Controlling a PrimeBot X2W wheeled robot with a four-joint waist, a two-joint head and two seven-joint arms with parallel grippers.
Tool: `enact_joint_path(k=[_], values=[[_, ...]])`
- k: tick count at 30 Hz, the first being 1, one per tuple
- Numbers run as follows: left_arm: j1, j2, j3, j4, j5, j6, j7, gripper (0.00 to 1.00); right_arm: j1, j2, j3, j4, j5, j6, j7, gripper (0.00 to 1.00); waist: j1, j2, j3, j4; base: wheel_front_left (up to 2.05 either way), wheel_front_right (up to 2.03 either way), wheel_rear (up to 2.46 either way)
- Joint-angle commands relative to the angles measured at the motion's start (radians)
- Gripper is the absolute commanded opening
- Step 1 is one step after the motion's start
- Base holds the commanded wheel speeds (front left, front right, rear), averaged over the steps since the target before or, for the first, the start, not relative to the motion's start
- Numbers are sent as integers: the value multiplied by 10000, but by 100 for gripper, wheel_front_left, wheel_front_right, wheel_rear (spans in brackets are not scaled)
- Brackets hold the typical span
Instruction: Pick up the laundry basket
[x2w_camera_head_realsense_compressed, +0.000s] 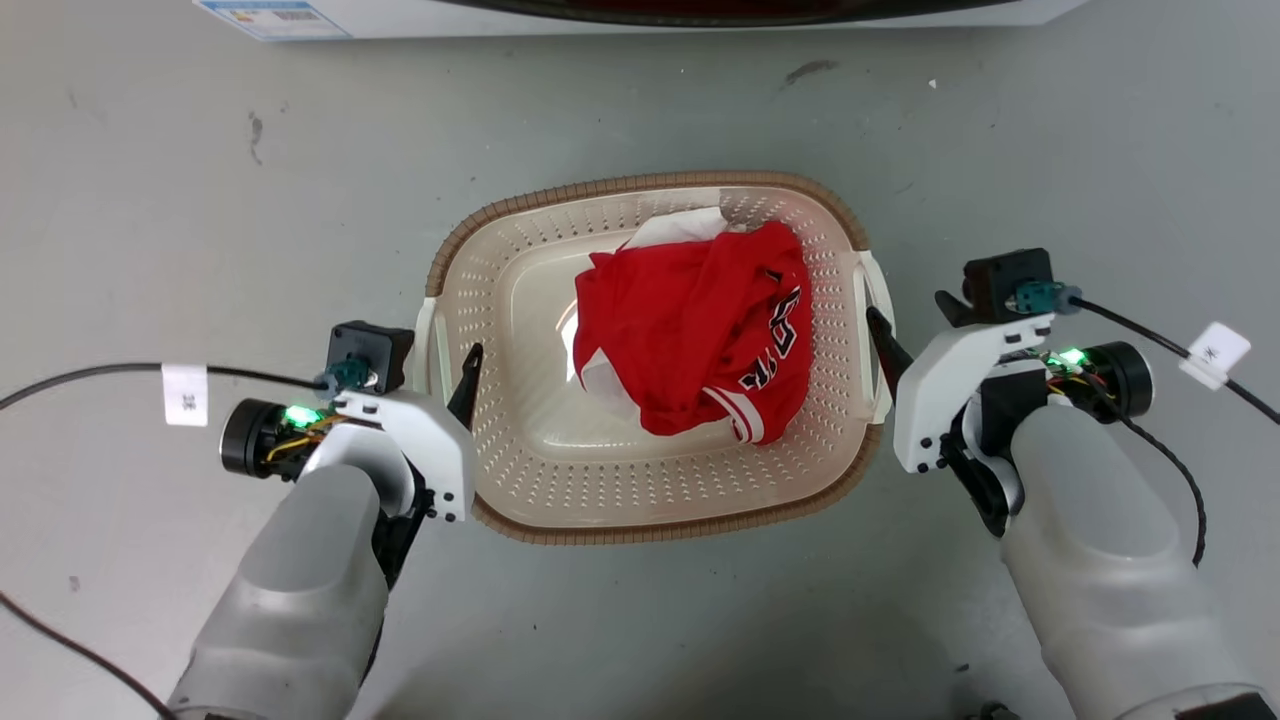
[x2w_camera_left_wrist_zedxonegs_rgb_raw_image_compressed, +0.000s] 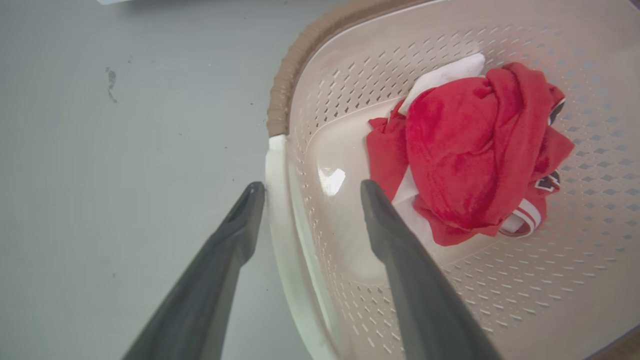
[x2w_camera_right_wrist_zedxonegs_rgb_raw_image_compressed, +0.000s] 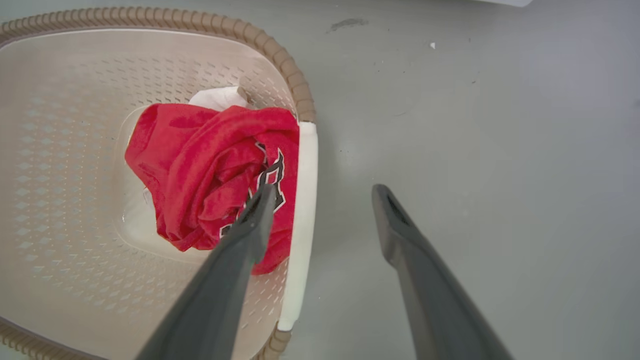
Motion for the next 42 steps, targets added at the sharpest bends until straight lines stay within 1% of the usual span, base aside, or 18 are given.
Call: enact_joint_path(k=[1, 7, 15, 25, 34, 42], values=[[-116, 41, -107, 83, -99, -11, 78, 100, -240, -6, 61, 103, 82, -3, 59, 100, -1, 0, 79, 25, 0, 0, 0], [-622, 309, -1180, 403, -1068, -12, 807, 100, -926, -4, 419, 961, 174, -4, 703, 100, -1, 0, 316, 75, 0, 0, 0], [-1021, 718, -2461, 249, -2221, -13, 1458, 100, -1566, -4, 793, 1922, 658, -3, 1441, 100, -1, 0, 532, 177, 0, 0, 0], [-1574, 981, -3731, 134, -3235, -13, 1871, 100, -2237, -7, 919, 2696, 534, -4, 1443, 100, -1, 0, 861, 280, 0, 0, 0], [-1907, 1079, -4619, 238, -3908, -13, 1865, 100, -2516, -7, 863, 3100, 405, -4, 1276, 100, -1, 0, 1006, 398, 0, 0, 0], [-2125, 1116, -5186, 336, -4428, -14, 1715, 100, -2650, -7, 873, 3277, 425, -4, 1146, 100, -1, 0, 1129, 430, 0, 0, 0]])
